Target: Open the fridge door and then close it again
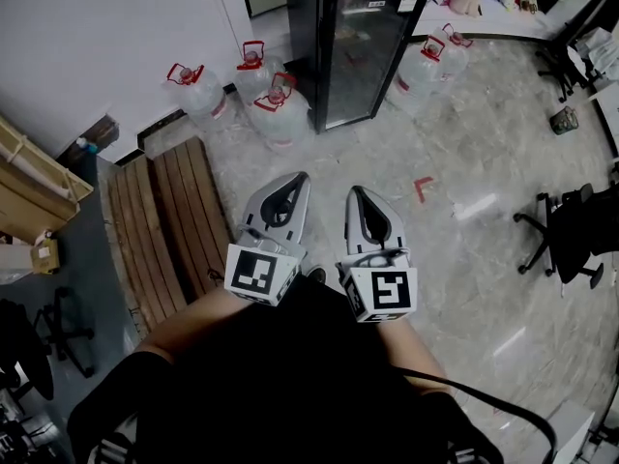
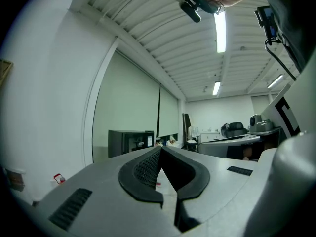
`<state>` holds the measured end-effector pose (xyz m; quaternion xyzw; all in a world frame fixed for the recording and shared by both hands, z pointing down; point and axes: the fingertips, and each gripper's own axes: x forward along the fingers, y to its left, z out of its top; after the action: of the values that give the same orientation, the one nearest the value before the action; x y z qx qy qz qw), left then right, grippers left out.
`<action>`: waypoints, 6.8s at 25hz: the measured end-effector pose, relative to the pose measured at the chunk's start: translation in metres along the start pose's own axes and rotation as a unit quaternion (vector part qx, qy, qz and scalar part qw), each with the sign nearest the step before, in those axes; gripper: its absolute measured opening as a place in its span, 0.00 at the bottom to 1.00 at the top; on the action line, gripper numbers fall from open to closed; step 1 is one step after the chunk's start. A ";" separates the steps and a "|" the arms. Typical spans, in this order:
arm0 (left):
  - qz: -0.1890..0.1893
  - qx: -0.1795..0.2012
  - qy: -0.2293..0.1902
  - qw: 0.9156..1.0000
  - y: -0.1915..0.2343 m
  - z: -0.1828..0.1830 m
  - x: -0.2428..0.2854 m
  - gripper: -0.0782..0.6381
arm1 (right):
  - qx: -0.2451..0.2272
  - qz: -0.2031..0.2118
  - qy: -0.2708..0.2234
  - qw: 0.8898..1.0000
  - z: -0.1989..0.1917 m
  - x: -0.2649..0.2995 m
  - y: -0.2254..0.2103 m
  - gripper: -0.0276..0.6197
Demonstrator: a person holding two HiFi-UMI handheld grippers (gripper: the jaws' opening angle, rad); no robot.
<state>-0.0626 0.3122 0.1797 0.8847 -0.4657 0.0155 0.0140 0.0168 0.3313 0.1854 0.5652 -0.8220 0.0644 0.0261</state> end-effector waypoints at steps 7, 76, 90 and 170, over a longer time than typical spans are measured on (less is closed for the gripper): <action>0.002 0.007 0.007 1.000 0.034 -0.016 0.062 0.12 | -0.031 -0.016 0.002 0.999 0.000 0.051 -0.042 0.07; 0.027 0.022 0.027 0.999 0.237 -0.241 0.497 0.21 | 0.060 -0.113 0.073 0.989 -0.193 0.403 -0.305 0.07; 0.008 0.009 0.063 0.998 0.100 -0.244 0.460 0.17 | 0.064 -0.177 0.065 0.980 -0.183 0.331 -0.349 0.07; 0.082 0.008 0.023 0.996 0.232 -0.181 0.435 0.12 | 0.040 -0.061 0.031 0.997 -0.122 0.409 -0.272 0.07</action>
<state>-0.0100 -0.1704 0.3808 0.8429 -0.5363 0.0408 0.0163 0.1198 -0.1266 0.3738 0.6126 -0.7816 0.1128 0.0332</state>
